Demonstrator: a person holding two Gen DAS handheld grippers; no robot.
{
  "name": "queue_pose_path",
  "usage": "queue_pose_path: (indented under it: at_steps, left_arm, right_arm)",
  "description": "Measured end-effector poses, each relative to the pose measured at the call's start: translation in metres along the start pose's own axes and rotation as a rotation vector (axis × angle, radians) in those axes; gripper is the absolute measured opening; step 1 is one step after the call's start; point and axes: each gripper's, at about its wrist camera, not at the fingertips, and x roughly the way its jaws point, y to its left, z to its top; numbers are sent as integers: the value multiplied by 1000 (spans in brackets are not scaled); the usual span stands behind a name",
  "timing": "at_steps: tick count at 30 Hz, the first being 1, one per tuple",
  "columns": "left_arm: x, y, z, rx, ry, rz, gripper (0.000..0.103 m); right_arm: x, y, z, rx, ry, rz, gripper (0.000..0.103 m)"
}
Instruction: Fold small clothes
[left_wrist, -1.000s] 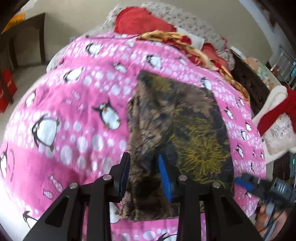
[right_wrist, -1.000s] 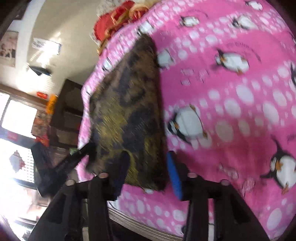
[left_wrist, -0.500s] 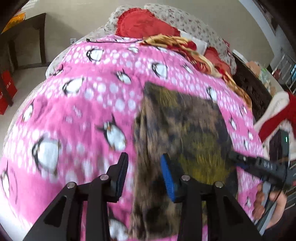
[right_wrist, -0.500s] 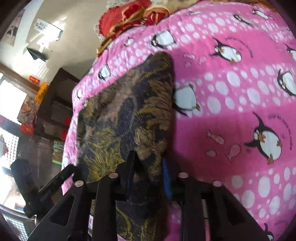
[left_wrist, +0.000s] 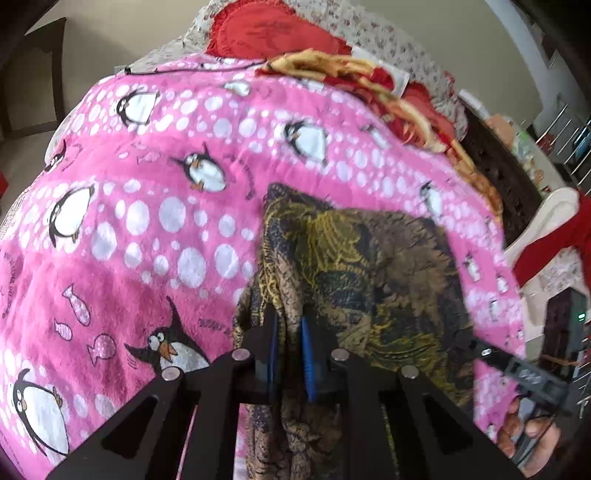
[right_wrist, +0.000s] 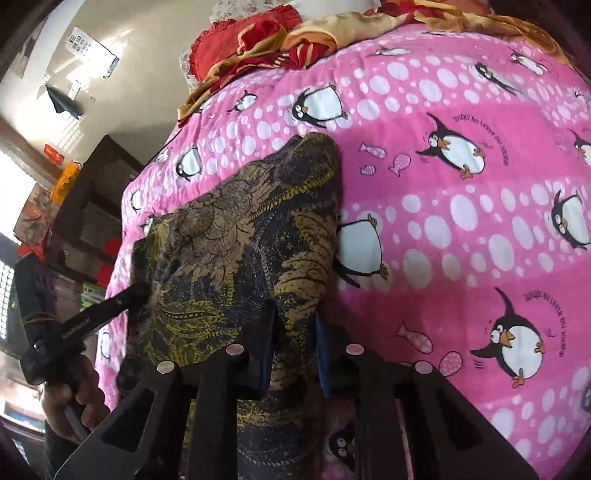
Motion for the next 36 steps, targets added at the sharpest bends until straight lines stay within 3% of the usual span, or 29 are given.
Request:
queue_pose_path:
  at_steps: [4,6,10,11,12,15,19,22,30,36]
  left_arm:
    - [-11,-6,-3,43,-40,74,21]
    - [-17,-9,-4,60,-50,101,21]
    - [-29,-13,-10,87,-72,151,21]
    - [-33,-13,-12,90,-78,158,21]
    - [-37,-13,-15,92,-84,171,21]
    - [-45,-12,-20,101,-98,197,21]
    - [-52,-11,-25,100,-102,202,22]
    - [-58,-12,-29,100,-109,195,23]
    - [-59,-13,-54,92,-85,209,27]
    - [-64,-17,-67,96,-81,227,27]
  right_arm:
    - [-4,-8,0,38,-32,33,24]
    - [-7,-6,7,37,-49,20,27]
    - [13,-9,30,85,-12,24,27]
    - [21,-9,34,83,11,20,24]
    - [29,-9,36,78,33,23,9]
    - [25,-4,34,61,22,-15,4]
    - [4,7,25,22,-29,-57,7]
    - [-13,10,14,0,-50,-48,19]
    - [-37,32,-27,-173,-60,-272,20]
    - [-49,35,-41,-216,-73,-299,20]
